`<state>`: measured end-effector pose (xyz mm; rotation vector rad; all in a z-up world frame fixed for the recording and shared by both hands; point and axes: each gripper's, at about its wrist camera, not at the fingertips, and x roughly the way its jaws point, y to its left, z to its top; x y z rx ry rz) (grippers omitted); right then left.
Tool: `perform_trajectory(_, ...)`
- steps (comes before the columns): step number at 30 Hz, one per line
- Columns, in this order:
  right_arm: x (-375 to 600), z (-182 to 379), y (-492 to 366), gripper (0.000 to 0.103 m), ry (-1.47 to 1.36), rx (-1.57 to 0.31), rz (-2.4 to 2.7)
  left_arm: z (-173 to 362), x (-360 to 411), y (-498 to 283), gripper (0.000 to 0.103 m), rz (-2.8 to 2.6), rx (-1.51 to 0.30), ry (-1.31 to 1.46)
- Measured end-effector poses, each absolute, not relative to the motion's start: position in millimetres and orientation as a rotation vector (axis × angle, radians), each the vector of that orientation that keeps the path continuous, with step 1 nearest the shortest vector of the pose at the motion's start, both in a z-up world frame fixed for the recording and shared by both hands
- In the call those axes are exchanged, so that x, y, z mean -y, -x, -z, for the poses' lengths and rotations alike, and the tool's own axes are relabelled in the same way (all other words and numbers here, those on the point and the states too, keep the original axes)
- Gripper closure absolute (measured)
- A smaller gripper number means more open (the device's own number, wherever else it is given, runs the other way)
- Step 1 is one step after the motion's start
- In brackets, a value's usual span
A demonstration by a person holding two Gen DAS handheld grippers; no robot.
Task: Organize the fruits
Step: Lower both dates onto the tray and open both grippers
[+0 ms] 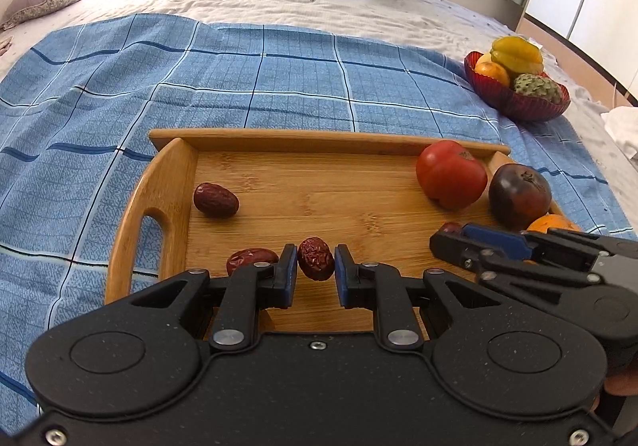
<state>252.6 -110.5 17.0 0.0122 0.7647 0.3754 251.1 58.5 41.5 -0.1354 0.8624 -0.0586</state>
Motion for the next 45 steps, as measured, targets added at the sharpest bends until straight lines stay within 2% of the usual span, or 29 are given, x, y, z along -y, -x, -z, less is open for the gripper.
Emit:
perform_trajectory(24,103.1,-9.6,-252.3,0.069,0.025,-0.768,-0.375,-39.9,-59.1,-255.0,0.084,0.053,-0.855,0.125)
perform_trajectory(30,103.4,-9.9,-251.6,0.064,0.014,-0.765,-0.380,-39.6,-61.0,-255.1,0.084,0.050,-0.855,0.131)
perform_trajectory(33,105.0,-11.3,-250.4,0.058,0.005,-0.761,-0.383,-39.7,-62.0,-254.5,0.084,0.050,-0.853,0.135)
perform_trajectory(38,106.4,-14.2,-248.5,0.057,0.001,-0.750,-0.384,-40.6,-62.9,-253.1,0.078,0.052,-0.850,0.146)
perform_trajectory(45,109.8,-21.1,-243.1,0.057,-0.014,-0.732,-0.392,-43.3,-64.2,-248.4,0.074,0.055,-0.838,0.153)
